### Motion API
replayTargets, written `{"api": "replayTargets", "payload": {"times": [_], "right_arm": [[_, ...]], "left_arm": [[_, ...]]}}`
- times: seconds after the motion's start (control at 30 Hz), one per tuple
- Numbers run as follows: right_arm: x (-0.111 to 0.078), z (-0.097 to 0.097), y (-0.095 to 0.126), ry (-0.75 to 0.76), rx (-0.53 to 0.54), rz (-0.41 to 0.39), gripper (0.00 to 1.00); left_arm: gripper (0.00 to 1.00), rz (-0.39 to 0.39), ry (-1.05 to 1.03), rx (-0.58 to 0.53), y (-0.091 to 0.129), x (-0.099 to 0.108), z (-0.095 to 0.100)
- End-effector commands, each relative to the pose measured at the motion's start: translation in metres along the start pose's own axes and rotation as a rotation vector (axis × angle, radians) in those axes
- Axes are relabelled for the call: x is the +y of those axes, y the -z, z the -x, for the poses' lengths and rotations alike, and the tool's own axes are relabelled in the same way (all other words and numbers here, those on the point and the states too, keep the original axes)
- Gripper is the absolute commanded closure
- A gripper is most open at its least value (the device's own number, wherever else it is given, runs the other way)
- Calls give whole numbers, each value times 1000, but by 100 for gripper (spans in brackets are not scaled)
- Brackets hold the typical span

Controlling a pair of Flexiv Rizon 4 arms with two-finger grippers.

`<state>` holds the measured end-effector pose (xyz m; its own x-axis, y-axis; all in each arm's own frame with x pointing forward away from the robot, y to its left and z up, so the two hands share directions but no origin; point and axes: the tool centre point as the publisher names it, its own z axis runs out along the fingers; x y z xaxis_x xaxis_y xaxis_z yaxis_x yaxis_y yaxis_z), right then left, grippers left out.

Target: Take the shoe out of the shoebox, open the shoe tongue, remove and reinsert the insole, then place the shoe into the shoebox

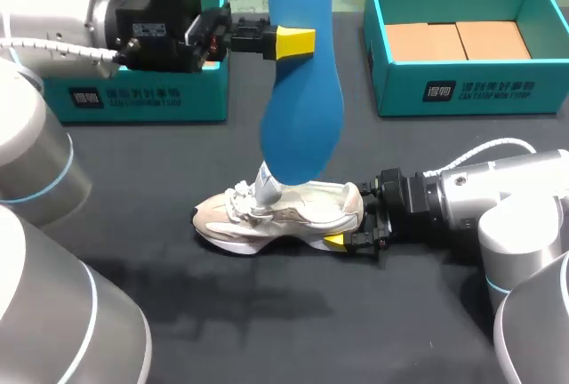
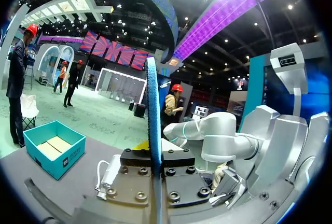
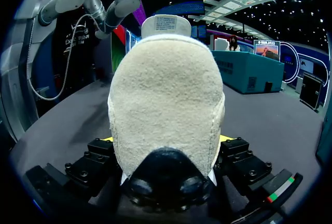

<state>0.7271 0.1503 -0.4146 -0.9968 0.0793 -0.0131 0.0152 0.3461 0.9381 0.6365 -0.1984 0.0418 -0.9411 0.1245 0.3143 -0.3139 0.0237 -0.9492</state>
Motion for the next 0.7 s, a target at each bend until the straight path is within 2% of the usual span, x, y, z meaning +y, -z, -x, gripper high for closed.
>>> {"api": "replayTargets", "payload": {"times": [0.03, 0.27, 0.5, 0.7], "right_arm": [[-1, -1, -2, -1, 0, -5, 100], [-1, -1, -2, -1, 0, -5, 100], [-1, -1, -2, -1, 0, -5, 100], [-1, -1, -2, -1, 0, -5, 100]], "left_arm": [[100, 58, 5, -18, 24, 1, -10], [100, 57, 59, -28, 33, 15, -15], [100, 69, 85, -15, 31, 29, -23], [100, 71, 107, -5, 29, 32, -25]]}}
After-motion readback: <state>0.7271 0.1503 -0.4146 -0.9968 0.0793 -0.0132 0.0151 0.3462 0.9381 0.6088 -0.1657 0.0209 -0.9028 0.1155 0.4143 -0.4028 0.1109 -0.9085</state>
